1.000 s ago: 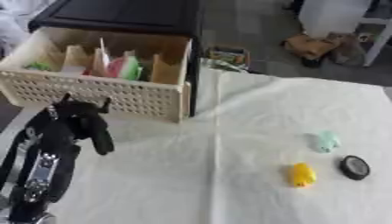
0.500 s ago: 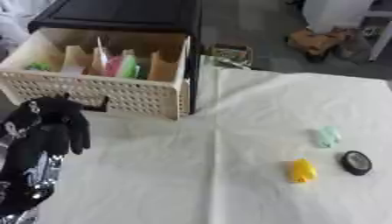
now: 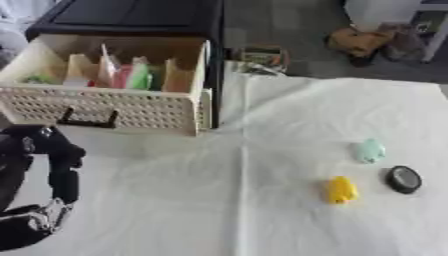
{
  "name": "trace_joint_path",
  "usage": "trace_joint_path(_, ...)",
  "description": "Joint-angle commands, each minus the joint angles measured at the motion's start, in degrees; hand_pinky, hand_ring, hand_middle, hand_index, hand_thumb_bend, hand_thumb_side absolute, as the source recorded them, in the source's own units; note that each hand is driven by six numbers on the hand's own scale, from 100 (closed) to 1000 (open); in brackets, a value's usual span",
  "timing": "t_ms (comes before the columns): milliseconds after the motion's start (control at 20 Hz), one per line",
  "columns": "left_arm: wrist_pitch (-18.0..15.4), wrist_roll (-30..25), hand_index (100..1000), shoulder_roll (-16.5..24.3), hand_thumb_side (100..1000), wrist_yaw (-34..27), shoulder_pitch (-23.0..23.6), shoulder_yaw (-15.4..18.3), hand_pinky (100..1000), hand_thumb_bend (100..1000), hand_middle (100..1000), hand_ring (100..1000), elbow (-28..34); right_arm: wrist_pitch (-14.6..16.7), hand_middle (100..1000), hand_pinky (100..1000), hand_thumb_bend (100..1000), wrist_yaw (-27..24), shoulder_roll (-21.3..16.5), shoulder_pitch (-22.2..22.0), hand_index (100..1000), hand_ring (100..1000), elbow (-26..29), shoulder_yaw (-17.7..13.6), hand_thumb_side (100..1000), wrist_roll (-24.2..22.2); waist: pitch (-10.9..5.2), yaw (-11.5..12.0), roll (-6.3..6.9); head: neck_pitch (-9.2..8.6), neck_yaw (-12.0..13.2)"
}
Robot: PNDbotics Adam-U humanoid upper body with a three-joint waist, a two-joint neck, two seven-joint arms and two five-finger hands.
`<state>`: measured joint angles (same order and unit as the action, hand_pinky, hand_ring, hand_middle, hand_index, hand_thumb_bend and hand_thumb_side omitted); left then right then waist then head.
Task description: Pick up objects from table and place into drawer.
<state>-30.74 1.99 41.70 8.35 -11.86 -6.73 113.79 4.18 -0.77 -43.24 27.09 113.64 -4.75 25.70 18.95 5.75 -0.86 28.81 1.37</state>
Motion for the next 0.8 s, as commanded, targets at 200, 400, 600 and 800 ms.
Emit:
trace_joint_path(200,2.63,-3.93,703,8.74,408,7.17,3.02,0.41,262,105,472,273,0.81,2.74,453,631,256,2.19,-1.16,-2.67,788,654,0.95,-1.58,948,1.22,-1.02,-0.50,0.51,0.73,0.52)
trace_joint_path(400,5.64,-10.35,757,11.89,408,11.48,5.00,0.09,254,105,504,296,0.81,3.62,451,634,263,2.55,-0.43,-4.67,785,655,0.95,-2.11,955,1.78,-1.03,-0.84,0.89,0.66,0.93)
trace_joint_path(600,8.96,-17.29,787,14.07,408,15.03,5.50,-0.04,272,105,515,332,0.81,4.56,450,636,271,2.66,-0.11,-5.77,787,656,0.95,-2.31,967,1.81,-1.08,-1.23,1.21,0.66,1.40)
trace_joint_path(800,11.92,-22.17,818,16.04,408,16.70,4.98,0.06,301,105,540,409,0.81,5.46,450,641,260,2.41,0.42,-6.73,788,659,0.95,-2.43,977,1.25,-1.14,-1.59,1.56,0.71,1.68)
